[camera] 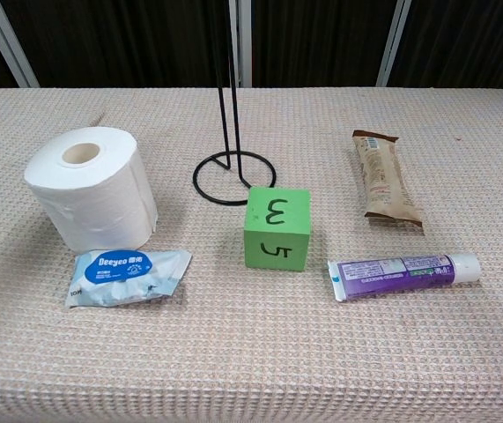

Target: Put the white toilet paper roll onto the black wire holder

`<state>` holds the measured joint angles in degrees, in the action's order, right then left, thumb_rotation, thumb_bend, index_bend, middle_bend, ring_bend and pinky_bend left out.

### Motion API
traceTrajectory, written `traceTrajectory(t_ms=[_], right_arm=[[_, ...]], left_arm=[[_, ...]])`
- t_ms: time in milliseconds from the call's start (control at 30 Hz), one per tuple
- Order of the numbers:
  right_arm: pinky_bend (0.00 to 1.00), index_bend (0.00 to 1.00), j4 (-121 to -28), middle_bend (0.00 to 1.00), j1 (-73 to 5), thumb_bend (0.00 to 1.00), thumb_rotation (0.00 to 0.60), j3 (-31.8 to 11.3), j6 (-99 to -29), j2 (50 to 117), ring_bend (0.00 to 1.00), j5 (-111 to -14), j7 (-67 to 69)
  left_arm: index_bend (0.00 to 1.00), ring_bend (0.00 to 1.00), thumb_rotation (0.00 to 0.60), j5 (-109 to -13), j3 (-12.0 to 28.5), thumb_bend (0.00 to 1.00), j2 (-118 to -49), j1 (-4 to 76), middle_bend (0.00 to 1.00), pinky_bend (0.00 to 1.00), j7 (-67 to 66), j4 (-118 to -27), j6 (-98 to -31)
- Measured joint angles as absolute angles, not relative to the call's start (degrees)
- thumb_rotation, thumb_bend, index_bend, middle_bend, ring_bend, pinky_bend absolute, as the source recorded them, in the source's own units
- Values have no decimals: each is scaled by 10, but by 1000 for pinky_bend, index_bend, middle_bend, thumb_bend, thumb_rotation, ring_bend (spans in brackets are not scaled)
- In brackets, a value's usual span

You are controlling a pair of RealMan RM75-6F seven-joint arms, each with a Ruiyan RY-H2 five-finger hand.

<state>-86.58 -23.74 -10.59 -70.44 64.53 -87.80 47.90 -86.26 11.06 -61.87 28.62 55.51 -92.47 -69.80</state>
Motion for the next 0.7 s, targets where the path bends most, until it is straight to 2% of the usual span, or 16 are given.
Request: traceTrajectory(t_ms=[67,133,267,400,533,700], right_arm=[[0,0,-860,0,-230,438,600,-97,-720,645,0,-891,442],[0,0,-854,0,-220,431,600,-88,-738,646,0,-902,398],[0,0,-841,0,-194,428,600,-67,-778,651,0,-921,310],[0,0,-820,0,-160,428,600,-42,-812,663,0,-931,238],[0,0,-782,0,-127,429,600,-25,-837,685,0,-927,193],[0,0,-742,0,-96,429,600,-10,-855,708,0,-914,183]], left_arm=[[79,146,132,-871,100,0,-611,279,141,287,505,-929,-703],[66,138,154,-879,89,0,-604,270,133,266,443,-932,-708],[38,72,147,-891,62,0,-600,246,101,208,303,-933,-722],[20,42,123,-902,24,0,-611,203,64,192,171,-924,-750],[1,33,124,-916,-7,0,-664,152,27,186,108,-880,-789],[0,10,120,-924,-19,0,-748,137,0,168,122,-799,-806]])
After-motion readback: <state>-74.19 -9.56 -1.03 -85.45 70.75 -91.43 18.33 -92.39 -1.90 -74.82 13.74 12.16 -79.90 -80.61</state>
